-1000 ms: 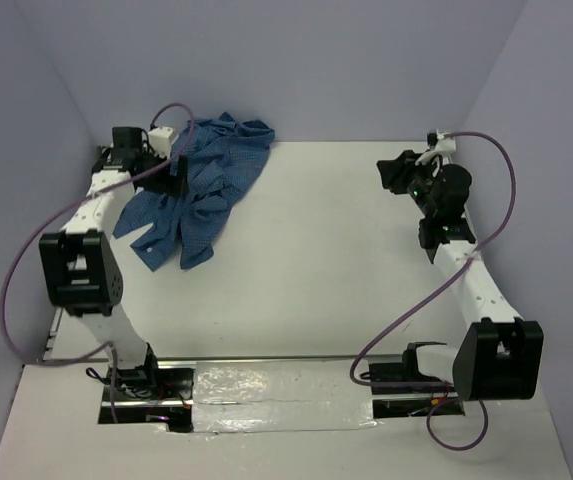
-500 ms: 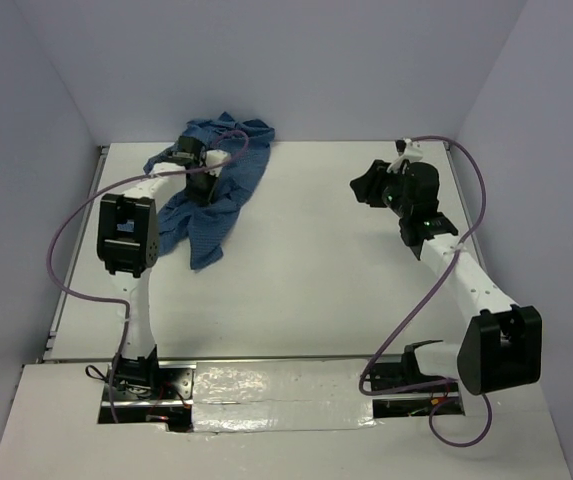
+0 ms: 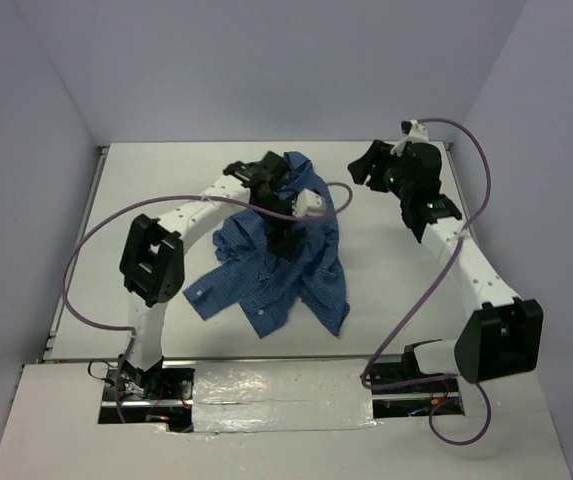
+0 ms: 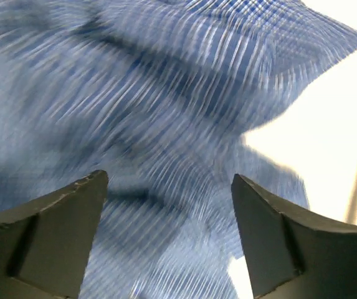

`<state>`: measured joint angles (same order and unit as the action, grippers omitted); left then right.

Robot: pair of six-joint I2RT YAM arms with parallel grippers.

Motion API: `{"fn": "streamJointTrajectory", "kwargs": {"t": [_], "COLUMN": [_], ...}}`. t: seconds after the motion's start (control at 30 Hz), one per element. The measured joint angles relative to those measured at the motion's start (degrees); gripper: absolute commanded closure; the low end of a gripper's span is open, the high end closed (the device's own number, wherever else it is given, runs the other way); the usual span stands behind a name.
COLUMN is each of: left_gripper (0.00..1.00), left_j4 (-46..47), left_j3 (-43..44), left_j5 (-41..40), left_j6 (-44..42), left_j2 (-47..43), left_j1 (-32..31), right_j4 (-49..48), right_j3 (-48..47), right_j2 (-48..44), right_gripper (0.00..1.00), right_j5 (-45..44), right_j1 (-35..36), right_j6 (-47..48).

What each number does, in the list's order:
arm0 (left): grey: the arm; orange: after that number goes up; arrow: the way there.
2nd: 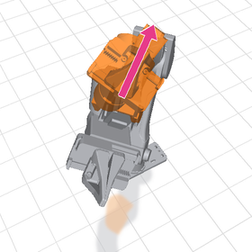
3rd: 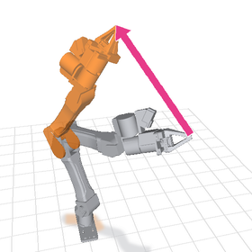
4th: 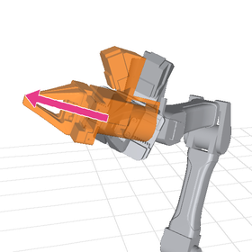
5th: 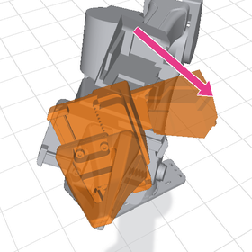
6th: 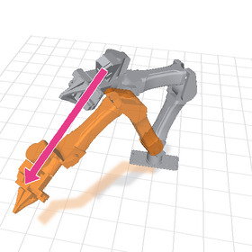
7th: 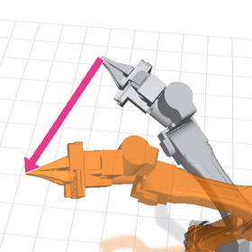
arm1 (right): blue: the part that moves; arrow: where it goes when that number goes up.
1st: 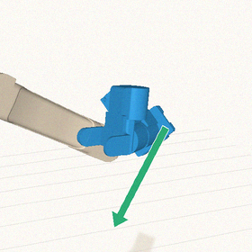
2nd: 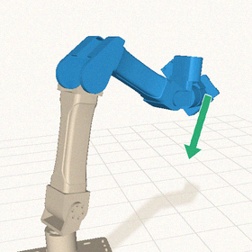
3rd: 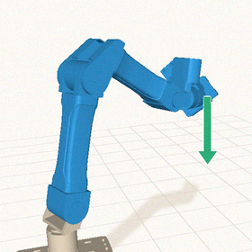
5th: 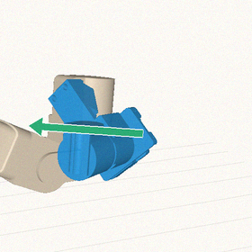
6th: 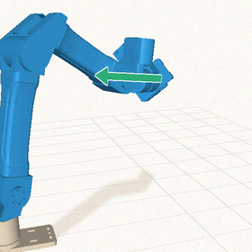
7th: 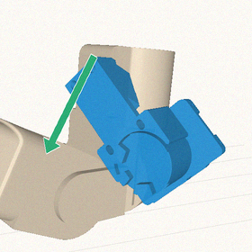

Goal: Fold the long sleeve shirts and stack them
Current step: Move the shirt to the center of the board

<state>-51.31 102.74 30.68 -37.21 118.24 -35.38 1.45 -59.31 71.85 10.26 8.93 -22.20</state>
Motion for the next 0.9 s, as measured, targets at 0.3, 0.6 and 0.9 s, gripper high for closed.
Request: {"fn": "streamJointTrajectory", "kwargs": {"t": [0.3,0.6,0.9], "left_gripper": [0.01,0.01,0.02], "left_j4": [4.87,16.26,24.55], "left_j3": [-7.56,-24.5,-24.48], "left_j5": [7.96,0.63,-4.39], "left_j6": [12.74,27.93,33.33], "left_j2": [-21.46,-14.4,-5.95], "left_j1": [29.18,28.61,24.76], "right_j4": [7.34,21.99,35.06], "right_j3": [-21.46,-39.41,-45.57], "right_j2": [23.15,44.26,49.62], "right_gripper": [0.33,0.31,0.33], "right_j5": [-0.39,-5.38,-19.93], "right_j1": [7.32,20.7,24.96], "right_j6": [-2.1,-0.07,3.82]}}
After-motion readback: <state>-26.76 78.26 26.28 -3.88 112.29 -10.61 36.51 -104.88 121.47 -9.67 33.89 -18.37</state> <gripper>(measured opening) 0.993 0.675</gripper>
